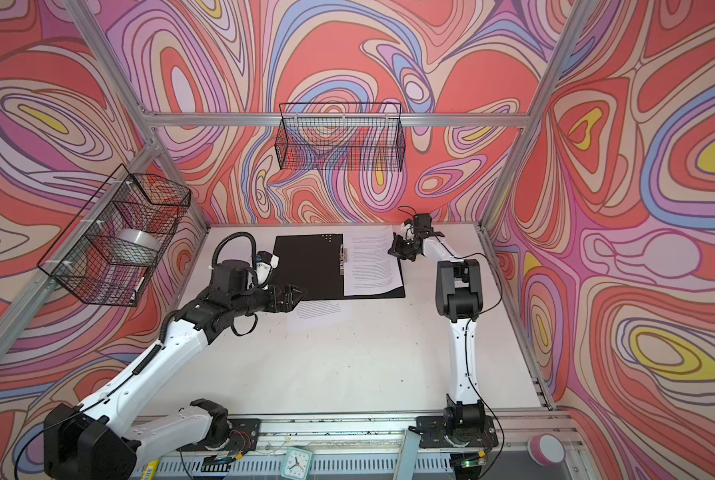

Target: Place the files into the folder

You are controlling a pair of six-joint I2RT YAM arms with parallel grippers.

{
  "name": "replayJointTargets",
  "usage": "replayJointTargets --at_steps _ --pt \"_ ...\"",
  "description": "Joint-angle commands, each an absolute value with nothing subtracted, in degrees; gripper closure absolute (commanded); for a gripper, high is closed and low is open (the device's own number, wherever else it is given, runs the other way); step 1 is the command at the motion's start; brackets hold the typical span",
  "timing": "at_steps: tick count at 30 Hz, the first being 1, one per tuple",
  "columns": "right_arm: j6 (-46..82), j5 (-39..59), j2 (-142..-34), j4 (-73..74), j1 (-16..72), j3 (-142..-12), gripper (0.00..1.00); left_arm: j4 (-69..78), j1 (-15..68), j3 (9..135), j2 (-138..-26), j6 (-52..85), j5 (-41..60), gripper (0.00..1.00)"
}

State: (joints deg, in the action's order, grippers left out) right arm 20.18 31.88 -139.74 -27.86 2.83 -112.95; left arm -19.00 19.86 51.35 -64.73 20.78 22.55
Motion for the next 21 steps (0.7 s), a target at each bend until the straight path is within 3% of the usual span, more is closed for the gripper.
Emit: replayJointTargets --at_steps 1,21 --pt "19.2 32.7 -141.4 -28.0 3.4 -113.4 1.00 -18.3 19.5 51.9 -65.3 20.7 23.3 0.00" --pt "18.9 32.1 -141.0 -28.5 3.5 -112.3 1.00 -18.2 19.3 51.9 -65.4 21.0 23.7 0.00"
